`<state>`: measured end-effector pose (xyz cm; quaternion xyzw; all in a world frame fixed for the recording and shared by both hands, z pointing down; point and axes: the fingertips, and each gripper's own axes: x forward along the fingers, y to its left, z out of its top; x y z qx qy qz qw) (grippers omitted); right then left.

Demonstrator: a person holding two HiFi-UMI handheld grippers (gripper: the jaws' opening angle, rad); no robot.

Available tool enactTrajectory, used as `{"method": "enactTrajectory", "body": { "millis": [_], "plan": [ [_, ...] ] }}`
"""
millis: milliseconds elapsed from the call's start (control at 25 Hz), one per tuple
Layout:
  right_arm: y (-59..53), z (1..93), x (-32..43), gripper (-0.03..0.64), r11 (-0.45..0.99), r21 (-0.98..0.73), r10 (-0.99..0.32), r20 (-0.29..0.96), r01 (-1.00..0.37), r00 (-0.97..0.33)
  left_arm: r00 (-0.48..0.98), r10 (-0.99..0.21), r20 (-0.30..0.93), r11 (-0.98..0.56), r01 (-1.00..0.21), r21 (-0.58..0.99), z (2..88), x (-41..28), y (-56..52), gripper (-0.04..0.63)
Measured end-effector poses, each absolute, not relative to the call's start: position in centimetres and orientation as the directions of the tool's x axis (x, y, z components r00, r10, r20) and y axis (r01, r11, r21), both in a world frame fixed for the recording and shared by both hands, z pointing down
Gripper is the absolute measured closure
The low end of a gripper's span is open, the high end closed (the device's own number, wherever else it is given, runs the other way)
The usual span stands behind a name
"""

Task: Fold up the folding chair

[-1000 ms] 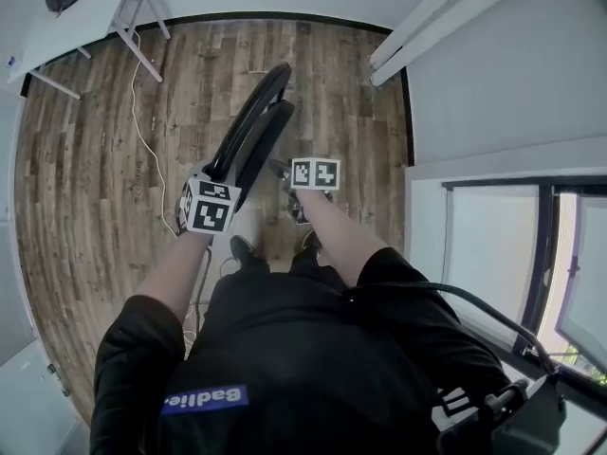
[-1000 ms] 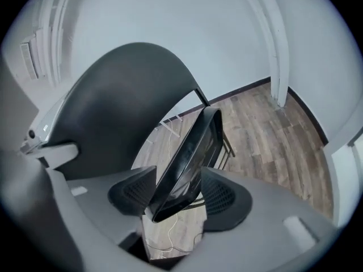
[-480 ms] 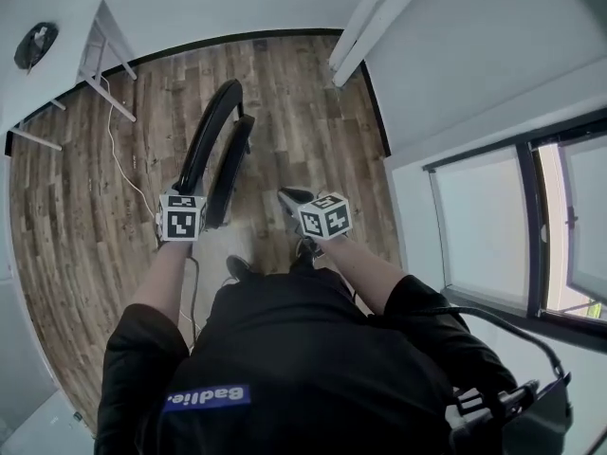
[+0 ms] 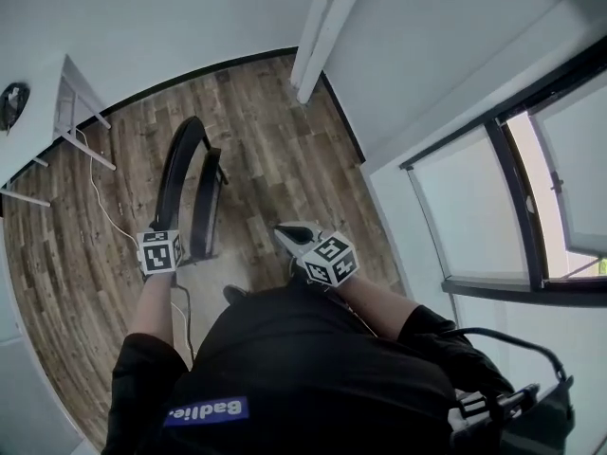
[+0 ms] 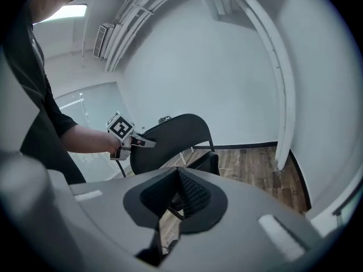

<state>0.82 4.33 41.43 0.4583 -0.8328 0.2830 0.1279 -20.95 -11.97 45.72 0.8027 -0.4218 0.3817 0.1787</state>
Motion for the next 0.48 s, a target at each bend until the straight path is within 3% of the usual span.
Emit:
{"method": "enactTrajectory", "body": {
  "millis": [480],
  "plan": [
    [4.2,39.3,4.2,0.615,0.4,-0.274,-0.78,0.4,-0.875,-0.481,0.348,-0.544,0.763,-0.585,-0.809,-0.048,45.8,-20.9,-11.8,0.538]
  ]
}}
